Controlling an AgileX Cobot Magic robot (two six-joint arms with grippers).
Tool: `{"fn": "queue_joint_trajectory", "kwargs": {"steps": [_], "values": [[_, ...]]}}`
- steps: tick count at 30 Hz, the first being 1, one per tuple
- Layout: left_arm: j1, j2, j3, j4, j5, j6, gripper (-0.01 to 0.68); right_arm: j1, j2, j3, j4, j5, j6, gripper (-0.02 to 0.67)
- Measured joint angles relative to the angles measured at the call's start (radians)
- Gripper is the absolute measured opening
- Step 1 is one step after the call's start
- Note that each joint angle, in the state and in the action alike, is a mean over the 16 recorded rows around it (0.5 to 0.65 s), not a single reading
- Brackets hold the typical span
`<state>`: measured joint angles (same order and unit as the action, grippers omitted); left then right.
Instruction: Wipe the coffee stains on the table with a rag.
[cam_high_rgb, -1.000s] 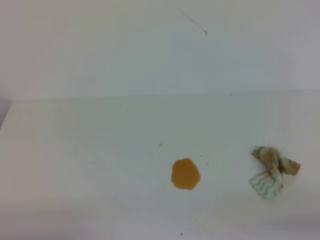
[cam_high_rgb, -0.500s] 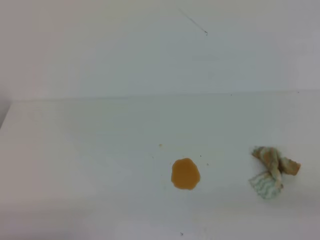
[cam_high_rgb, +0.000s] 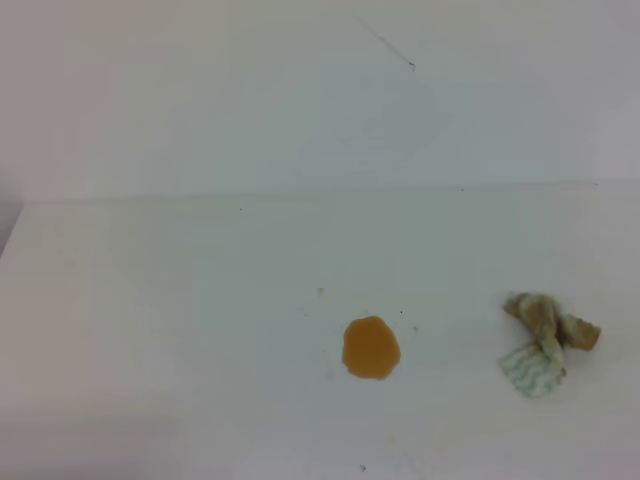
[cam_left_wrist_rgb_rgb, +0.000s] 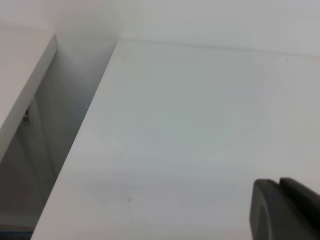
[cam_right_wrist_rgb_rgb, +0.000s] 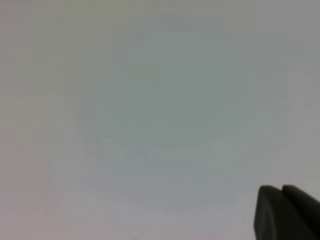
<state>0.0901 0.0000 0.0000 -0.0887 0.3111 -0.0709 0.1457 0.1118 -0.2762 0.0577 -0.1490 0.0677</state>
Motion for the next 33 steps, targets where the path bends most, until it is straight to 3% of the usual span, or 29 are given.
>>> {"fn": "queue_joint_trajectory", "kwargs": {"steps": [18, 33], "values": [[0.000, 0.000, 0.000, 0.000, 0.000, 0.000, -0.003, 0.000, 0.699, -0.592, -0.185, 0.639, -0.018, -0.003], [0.000, 0.000, 0.000, 0.000, 0.000, 0.000, -0.002, 0.000, 1.068, -0.669, -0.195, 0.872, -0.063, 0.002]]}}
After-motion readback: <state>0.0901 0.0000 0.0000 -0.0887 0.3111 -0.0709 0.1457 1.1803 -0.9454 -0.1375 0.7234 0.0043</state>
